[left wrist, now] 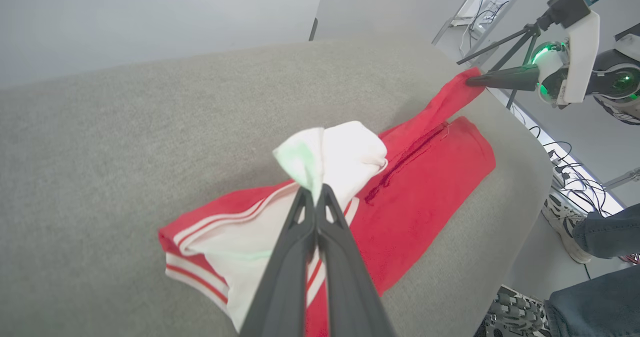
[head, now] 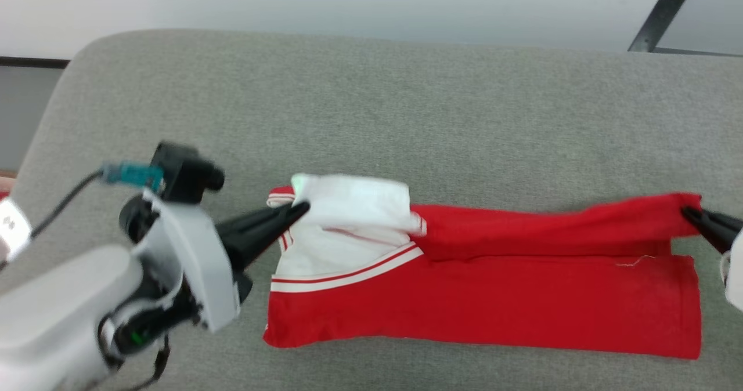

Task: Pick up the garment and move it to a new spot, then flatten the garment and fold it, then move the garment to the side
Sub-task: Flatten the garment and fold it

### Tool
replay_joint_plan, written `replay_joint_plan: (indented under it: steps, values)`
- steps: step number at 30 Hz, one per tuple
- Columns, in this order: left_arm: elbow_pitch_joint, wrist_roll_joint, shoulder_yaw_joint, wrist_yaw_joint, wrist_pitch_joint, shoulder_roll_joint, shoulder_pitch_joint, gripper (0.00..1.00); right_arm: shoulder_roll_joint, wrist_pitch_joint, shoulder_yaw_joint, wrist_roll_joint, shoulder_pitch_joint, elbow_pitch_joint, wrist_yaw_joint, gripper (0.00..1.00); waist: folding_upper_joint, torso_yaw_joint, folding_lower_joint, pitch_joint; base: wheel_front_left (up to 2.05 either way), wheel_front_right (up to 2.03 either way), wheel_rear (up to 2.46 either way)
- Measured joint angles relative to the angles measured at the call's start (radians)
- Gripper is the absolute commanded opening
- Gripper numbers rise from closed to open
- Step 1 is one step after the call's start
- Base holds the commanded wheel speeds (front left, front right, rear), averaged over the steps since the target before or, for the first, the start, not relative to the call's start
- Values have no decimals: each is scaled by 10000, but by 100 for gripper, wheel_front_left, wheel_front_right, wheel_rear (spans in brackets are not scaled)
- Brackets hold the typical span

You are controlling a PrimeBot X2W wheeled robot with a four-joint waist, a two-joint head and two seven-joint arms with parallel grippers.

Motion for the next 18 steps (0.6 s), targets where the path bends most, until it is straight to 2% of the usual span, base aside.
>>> replay_joint_plan:
  steps: [6,13,18]
  values:
    - [-631,138,-178,82,-591,514,890,0,63,405,-1220,-290,1470,-963,0,0,0,191,0,40,0,0,0]
    - [-823,368,-420,230,-458,458,1431,0,525,1206,-2207,-694,2729,-1906,0,0,0,197,0,315,0,0,0]
    - [-426,734,-522,428,-376,194,1711,0,1047,1565,-2539,-1047,3126,-2107,0,0,0,124,0,542,0,0,0]
